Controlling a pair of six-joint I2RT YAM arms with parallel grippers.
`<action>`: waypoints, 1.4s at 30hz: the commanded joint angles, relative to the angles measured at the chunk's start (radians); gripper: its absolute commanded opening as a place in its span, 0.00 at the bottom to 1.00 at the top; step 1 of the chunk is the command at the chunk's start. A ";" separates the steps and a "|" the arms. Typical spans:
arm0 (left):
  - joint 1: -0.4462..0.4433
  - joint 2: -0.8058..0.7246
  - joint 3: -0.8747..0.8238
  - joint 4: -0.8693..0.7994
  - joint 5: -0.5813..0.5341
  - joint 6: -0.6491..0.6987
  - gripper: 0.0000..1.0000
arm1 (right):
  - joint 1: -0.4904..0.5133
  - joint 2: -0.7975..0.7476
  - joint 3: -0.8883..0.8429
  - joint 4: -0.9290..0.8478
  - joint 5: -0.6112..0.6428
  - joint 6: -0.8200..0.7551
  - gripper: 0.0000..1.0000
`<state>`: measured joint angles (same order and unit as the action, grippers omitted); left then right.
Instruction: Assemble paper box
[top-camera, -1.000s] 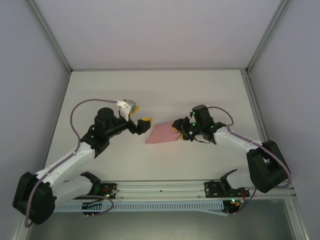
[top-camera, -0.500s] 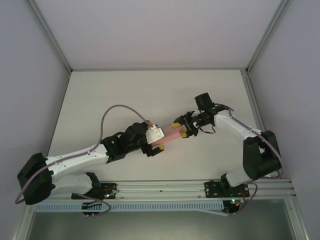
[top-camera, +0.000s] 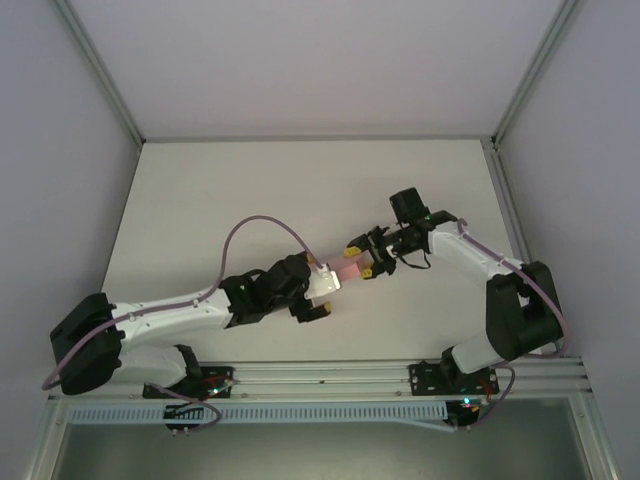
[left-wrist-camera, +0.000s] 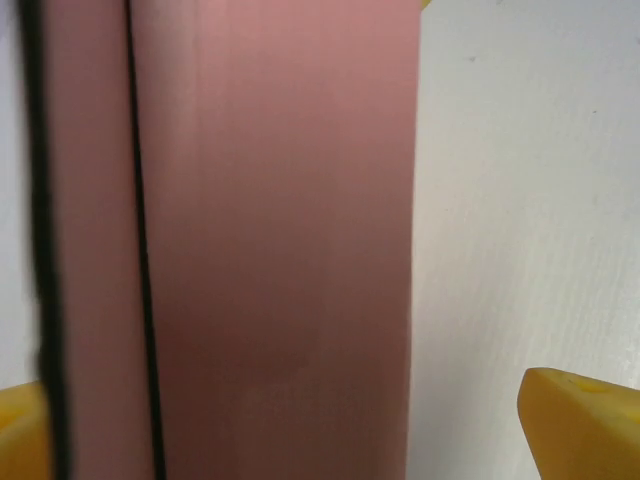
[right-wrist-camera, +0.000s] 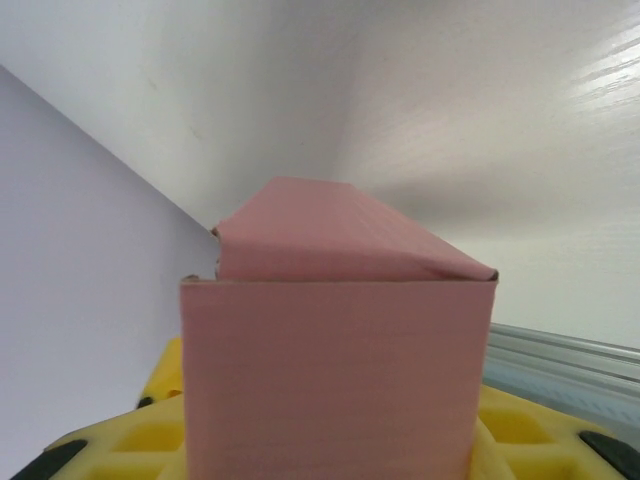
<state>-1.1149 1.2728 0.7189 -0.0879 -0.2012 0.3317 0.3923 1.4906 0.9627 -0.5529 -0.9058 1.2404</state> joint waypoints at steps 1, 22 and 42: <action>-0.003 0.004 0.025 0.012 -0.066 0.013 0.88 | -0.006 -0.026 -0.007 -0.033 -0.042 -0.012 0.34; 0.029 -0.018 0.119 -0.236 0.061 0.083 0.41 | -0.060 -0.309 -0.055 0.012 0.474 -0.342 1.00; 0.310 0.241 0.370 -0.594 0.369 0.238 0.40 | -0.039 -0.541 -0.199 0.235 0.211 -1.372 1.00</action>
<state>-0.8104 1.4803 1.0504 -0.6006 0.1295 0.5293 0.3386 0.9211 0.7460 -0.3321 -0.5671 0.0834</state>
